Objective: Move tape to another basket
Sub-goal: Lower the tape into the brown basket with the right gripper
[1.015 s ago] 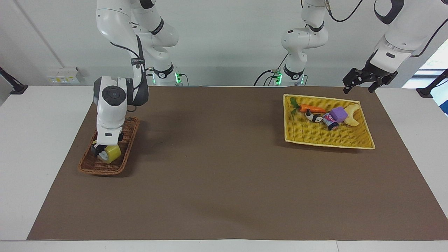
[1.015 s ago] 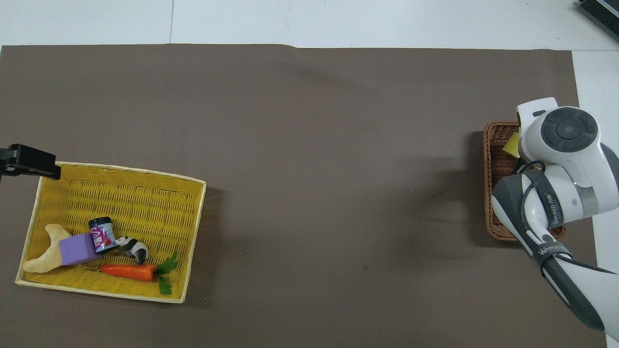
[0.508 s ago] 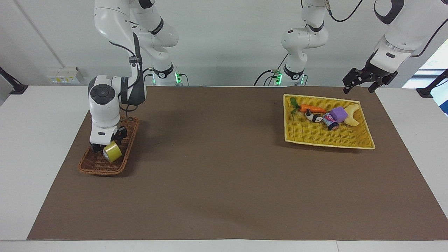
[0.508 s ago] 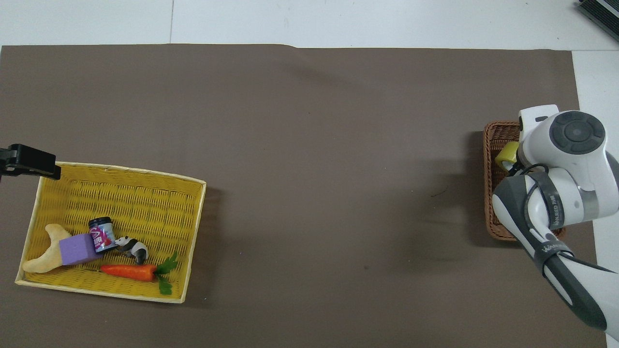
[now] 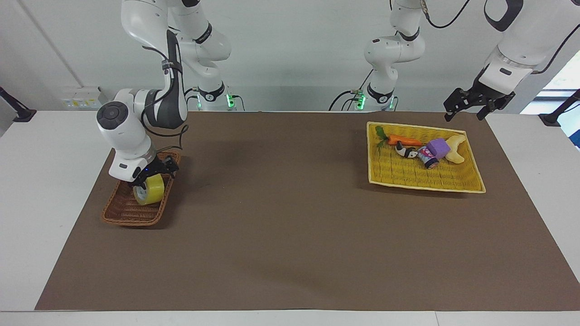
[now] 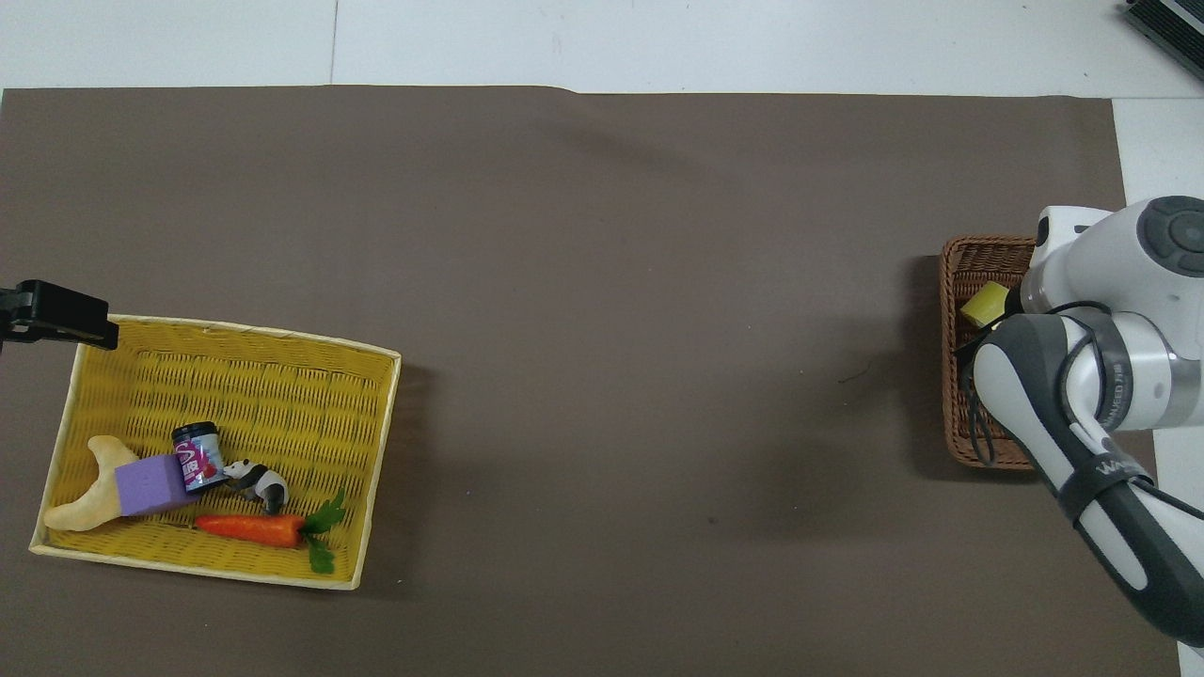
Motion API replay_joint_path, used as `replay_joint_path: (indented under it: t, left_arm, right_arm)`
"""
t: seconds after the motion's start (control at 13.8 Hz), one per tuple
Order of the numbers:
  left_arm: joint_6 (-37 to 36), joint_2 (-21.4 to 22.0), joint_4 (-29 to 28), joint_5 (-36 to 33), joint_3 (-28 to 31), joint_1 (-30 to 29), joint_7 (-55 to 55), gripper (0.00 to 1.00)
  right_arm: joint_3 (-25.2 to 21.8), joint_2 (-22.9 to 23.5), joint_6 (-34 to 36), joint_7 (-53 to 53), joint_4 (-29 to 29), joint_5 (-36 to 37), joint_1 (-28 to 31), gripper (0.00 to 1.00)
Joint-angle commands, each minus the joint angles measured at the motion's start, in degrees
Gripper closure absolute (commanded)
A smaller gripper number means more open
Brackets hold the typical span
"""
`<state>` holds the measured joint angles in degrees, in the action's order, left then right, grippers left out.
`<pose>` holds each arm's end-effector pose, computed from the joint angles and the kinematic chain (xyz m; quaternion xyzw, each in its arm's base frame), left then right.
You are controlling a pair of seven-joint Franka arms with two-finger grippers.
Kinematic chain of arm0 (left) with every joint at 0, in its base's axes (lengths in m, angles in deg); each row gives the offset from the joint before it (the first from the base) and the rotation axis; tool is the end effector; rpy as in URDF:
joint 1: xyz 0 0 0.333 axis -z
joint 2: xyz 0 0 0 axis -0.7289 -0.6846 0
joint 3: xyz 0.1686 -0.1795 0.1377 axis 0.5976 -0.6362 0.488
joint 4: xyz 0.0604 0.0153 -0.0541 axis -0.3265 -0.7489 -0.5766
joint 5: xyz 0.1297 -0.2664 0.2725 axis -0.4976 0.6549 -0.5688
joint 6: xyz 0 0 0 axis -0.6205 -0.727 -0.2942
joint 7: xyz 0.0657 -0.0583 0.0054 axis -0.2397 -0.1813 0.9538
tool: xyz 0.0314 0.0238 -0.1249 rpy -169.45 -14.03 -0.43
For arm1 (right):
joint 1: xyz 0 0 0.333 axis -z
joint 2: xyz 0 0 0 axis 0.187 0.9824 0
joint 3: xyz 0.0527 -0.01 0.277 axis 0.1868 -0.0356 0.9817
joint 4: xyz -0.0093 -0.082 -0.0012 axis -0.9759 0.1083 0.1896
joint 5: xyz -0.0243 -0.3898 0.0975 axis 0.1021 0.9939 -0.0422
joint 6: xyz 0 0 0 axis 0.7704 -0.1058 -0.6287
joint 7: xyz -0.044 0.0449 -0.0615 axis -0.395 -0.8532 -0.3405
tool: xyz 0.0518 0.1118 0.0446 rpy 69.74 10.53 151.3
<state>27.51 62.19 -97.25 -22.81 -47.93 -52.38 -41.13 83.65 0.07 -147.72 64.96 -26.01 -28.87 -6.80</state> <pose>0.5464 -0.0120 0.5740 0.9995 -0.0022 -0.0325 0.0046 0.5814 -0.0594 0.3057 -0.9810 -0.1886 0.0416 0.0157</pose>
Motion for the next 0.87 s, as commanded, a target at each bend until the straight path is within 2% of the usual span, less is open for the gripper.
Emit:
replay_joint_path:
  t: [0.0, 0.15, 0.44, 0.58, 0.65, 0.8]
  left_arm:
    - [-1.6, -0.1, 1.2, 0.8, -0.4, -0.8, -0.6, 0.0]
    - [-1.6, -0.1, 1.2, 0.8, -0.4, -0.8, -0.6, 0.0]
    - [-1.6, -0.1, 1.2, 0.8, -0.4, -0.8, -0.6, 0.0]
    - [-1.5, -0.1, 1.2, 0.8, -0.4, -0.8, -0.6, 0.0]
    - [-1.5, -0.1, 1.2, 0.8, -0.4, -0.8, -0.6, 0.0]
    - [-1.6, -0.1, 1.2, 0.8, -0.4, -0.8, -0.6, 0.0]
  right_arm:
    - [0.0, -0.7, 2.1, -3.7, 0.6, -6.9, 0.9, 0.0]
    - [-0.2, -0.6, 2.0, -7.9, 0.8, -11.3, 1.5, 0.0]
    - [-0.7, -0.3, 2.5, -10.1, 6.2, -9.8, 2.6, 0.0]
    - [-0.6, -1.8, 2.5, -13.4, 6.9, -1.4, 1.7, 0.0]
    - [-0.4, -3.5, 2.7, -19.5, 6.6, 1.9, 0.4, 0.0]
    - [-0.4, -6.0, 5.6, -30.4, 6.1, 4.1, -3.9, 0.0]
